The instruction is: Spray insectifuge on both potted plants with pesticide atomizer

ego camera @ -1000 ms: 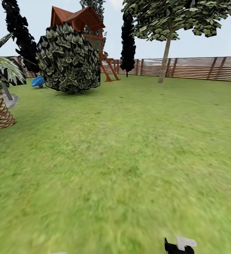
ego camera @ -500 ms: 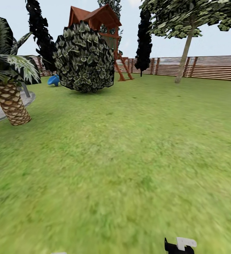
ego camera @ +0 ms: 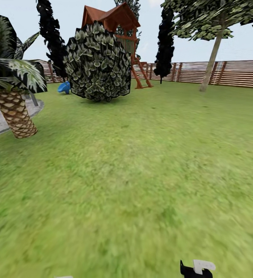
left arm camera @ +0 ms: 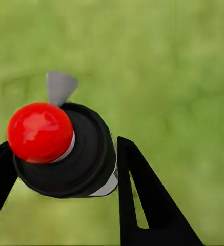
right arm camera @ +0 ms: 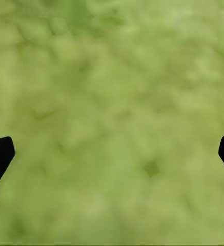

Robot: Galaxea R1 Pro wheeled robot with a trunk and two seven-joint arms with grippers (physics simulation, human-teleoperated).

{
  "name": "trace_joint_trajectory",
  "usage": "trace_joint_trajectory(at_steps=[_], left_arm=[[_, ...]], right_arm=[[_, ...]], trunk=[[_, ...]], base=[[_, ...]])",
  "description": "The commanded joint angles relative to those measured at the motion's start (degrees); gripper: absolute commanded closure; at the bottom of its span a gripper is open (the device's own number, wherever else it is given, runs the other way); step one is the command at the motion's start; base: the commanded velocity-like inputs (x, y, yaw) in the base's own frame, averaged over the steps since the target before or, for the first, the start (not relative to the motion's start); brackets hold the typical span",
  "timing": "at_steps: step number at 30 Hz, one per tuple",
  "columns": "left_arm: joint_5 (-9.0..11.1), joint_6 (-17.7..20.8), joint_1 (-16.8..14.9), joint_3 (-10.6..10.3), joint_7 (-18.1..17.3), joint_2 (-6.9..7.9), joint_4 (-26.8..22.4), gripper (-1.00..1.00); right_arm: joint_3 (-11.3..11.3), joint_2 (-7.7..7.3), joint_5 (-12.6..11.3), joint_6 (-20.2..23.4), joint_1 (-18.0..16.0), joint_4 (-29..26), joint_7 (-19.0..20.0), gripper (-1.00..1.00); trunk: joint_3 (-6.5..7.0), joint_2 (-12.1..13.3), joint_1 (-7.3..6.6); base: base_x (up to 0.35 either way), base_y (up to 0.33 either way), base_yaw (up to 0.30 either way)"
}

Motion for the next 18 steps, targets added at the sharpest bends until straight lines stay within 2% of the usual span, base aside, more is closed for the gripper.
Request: trace_joint_trajectory(at_steps=[1, 9, 14, 18], left_arm=[[0.26, -0.16, -0.03, -0.49, 0.25, 0.01, 0.02, 1.00], [0.31, -0.13, -0.03, -0.45, 0.29, 0.10, 0.06, 1.00], [1.09, -0.10, 0.05, -0.43, 0.33, 0.12, 0.06, 1.00], [1.15, -0.10, 0.05, -0.39, 0.33, 0.20, 0.01, 1.00]], right_arm=[[-0.42, 0.00, 0.00, -0.25, -0.02, 0.03, 0.16, -1.00], [-0.42, 0.00, 0.00, -0.25, -0.02, 0.03, 0.16, -1.00], [-0.42, 0.00, 0.00, -0.25, -0.02, 0.03, 0.14, -1.00], [-0.42, 0.00, 0.01, -0.25, -0.02, 0.03, 0.21, -1.00]], trunk=[[-0.08, -0.02, 0.02], [-0.35, -0.02, 0.02], [-0.52, -0.02, 0.02], [-0.66, -0.02, 0.02]], base=[[0.337, 0.000, 0.246], [0.337, 0.000, 0.249], [0.337, 0.000, 0.245], [0.337, 0.000, 0.125]])
